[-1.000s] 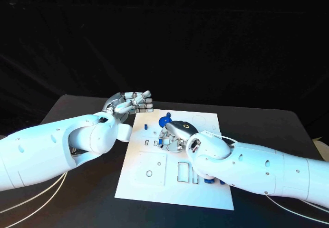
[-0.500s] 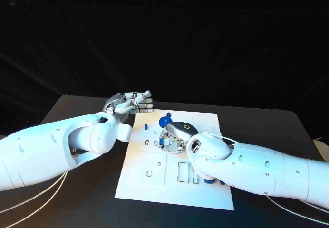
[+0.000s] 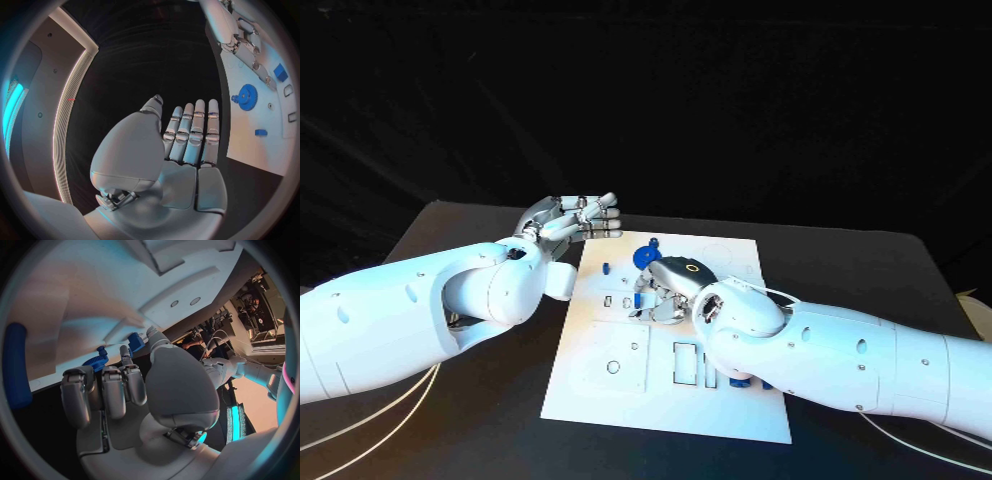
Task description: Assemble the parts on the task board
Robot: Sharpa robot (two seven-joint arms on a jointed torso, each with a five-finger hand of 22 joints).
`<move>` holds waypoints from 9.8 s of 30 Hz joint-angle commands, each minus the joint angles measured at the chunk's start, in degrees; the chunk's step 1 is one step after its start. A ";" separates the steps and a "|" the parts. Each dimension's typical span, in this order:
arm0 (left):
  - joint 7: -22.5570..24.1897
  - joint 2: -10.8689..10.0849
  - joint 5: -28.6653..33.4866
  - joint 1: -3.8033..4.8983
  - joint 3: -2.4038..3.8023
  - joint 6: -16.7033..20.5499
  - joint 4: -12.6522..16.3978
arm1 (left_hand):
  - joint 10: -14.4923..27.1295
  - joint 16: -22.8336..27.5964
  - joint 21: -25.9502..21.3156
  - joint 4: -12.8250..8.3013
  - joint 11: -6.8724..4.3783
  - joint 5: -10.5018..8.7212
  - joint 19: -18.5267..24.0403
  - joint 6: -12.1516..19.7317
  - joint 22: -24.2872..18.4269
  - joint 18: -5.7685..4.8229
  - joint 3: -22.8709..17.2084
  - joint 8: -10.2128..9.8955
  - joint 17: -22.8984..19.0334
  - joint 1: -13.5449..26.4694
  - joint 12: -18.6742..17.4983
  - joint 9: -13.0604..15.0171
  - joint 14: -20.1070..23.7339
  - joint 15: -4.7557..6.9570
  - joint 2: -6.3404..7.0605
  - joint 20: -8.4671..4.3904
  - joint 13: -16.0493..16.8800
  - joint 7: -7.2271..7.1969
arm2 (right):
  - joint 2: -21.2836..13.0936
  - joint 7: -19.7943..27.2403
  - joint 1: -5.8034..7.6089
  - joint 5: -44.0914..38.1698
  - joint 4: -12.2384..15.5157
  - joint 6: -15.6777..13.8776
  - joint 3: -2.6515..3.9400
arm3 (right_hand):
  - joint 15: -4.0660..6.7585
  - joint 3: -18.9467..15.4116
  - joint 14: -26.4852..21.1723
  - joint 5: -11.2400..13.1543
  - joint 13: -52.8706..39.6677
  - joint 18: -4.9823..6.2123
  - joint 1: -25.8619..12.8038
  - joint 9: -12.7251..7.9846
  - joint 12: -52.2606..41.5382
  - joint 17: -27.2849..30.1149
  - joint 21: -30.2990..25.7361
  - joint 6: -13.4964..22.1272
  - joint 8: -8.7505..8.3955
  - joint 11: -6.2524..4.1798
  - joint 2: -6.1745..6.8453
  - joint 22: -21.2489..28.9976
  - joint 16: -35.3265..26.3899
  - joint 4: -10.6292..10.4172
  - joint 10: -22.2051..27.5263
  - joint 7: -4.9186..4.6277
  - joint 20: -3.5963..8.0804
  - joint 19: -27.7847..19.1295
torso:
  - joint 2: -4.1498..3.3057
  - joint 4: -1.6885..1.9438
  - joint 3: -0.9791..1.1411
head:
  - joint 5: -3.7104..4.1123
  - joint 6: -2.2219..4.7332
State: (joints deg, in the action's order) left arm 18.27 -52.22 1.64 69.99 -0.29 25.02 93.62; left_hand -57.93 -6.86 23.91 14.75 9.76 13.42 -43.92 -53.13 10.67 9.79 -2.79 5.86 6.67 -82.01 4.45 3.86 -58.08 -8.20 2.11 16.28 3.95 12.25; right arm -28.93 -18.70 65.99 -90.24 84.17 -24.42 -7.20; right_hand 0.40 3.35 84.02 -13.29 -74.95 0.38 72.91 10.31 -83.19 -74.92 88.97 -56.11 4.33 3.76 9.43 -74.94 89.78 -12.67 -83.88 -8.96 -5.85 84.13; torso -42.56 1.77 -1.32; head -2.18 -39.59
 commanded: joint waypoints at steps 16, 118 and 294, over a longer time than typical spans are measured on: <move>-27.25 2.41 -33.67 0.07 0.03 -12.64 -6.48 | -18.60 -25.79 19.65 1.22 -6.81 -0.10 -17.87 -10.20 9.75 0.76 -0.78 1.76 20.55 2.35 7.02 1.33 -27.43 9.14 0.44 -9.44 4.72 -5.65 | -16.39 24.79 6.92 27.84 11.39 1.47 0.56 | -0.21 -1.17 4.46 -0.11 -3.72 2.17 5.96 0.41 4.21 -9.63 -7.92 -1.36 0.94 0.07 -3.40 -8.93 -2.61 0.58 3.79 0.48 -0.30 -0.66 | 1.78 -0.77 0.56 | -0.83 -0.13; -57.64 20.57 -63.20 3.99 -1.00 -40.22 -18.30 | -18.17 -83.14 65.80 1.71 -10.34 -0.12 -45.63 -7.20 78.59 -9.63 7.55 14.04 83.33 9.43 59.44 26.01 -31.92 11.99 -2.96 -14.03 60.01 -8.81 | -26.41 19.97 9.04 33.42 11.14 0.52 0.52 | 0.34 -2.73 4.16 -2.32 -3.30 2.27 5.21 0.78 4.45 -8.36 -8.67 -2.11 1.76 -0.49 -3.80 -8.58 -3.49 0.28 3.64 1.03 0.29 -0.74 | 2.76 -1.22 1.55 | -1.82 -3.85; -56.95 13.48 -67.38 -0.42 -0.88 -28.74 -10.84 | -21.72 -83.14 66.09 -4.89 -12.85 -0.57 -46.08 -7.27 79.33 -9.79 -31.46 20.23 83.33 15.45 58.89 41.38 -31.92 14.13 11.06 -15.58 59.66 -11.58 | -26.28 20.59 8.61 35.55 10.54 1.05 0.43 | 0.46 -3.01 4.13 -7.65 -2.89 2.43 5.78 0.86 4.76 -8.01 -9.67 -1.93 2.02 -0.55 -4.20 -8.14 -3.85 0.28 3.80 1.03 0.47 -1.02 | 2.65 -1.12 1.64 | -2.49 -4.49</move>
State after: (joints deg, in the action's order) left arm -38.07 -38.94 -65.97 69.74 -1.05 -2.30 82.78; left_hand -79.33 -89.86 89.80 9.65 -3.06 12.96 -83.96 -58.99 74.91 0.86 -34.59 25.84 74.92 -66.87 63.08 43.44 -84.08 5.53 13.27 1.01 63.56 1.72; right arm -55.21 1.47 74.63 -54.57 94.59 -24.00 -6.77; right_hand 0.42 0.55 84.02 -20.62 -74.91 1.71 78.89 11.11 -78.74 -74.93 79.52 -57.94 5.96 3.54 5.45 -74.90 86.12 -12.35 -80.20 -7.97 -5.52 83.20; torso -39.90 0.64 0.35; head -4.74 -44.10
